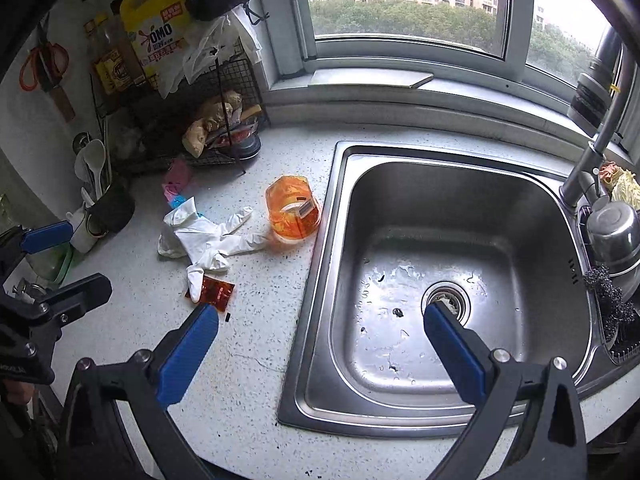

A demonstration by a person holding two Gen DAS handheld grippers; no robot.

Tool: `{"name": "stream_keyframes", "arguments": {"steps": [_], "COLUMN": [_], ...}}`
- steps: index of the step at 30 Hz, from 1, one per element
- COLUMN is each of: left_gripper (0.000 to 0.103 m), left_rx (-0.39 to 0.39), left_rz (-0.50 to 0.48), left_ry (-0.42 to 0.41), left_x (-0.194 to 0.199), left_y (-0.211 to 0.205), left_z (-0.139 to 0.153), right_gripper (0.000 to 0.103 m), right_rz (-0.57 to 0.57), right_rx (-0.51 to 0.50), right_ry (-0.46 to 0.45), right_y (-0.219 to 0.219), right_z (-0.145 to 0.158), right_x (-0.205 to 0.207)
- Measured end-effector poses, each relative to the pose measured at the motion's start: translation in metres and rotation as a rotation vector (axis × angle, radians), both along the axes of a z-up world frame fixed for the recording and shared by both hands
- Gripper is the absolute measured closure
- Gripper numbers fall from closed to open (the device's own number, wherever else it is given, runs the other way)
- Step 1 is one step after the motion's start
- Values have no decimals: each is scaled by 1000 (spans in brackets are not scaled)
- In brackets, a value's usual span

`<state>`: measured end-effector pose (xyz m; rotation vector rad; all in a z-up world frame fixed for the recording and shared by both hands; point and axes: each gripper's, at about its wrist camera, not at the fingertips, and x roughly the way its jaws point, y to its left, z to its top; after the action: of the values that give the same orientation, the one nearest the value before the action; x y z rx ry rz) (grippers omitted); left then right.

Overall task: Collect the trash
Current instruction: 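Grasp the orange jar with the right tool while the left tool grasps the white gloves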

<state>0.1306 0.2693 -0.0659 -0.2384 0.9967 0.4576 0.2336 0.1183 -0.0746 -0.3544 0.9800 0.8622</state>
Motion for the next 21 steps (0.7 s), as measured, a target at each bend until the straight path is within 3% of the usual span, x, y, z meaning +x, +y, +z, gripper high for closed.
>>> {"name": "stream_keyframes", "arguments": {"steps": [11,21], "left_gripper": [0,0], "left_rx": [-59,-124], "left_rz": [44,66], "left_ry": [50,92], "left_x": [26,41], "left_y": [72,107], "left_z": [-26,-56], "right_gripper": [0,0], "right_rz": [61,111], "right_rx": [-82,-183], "right_ry": [34,68], "right_y": [79,119], "right_z": [-23,-58], "right_x": [33,59]}}
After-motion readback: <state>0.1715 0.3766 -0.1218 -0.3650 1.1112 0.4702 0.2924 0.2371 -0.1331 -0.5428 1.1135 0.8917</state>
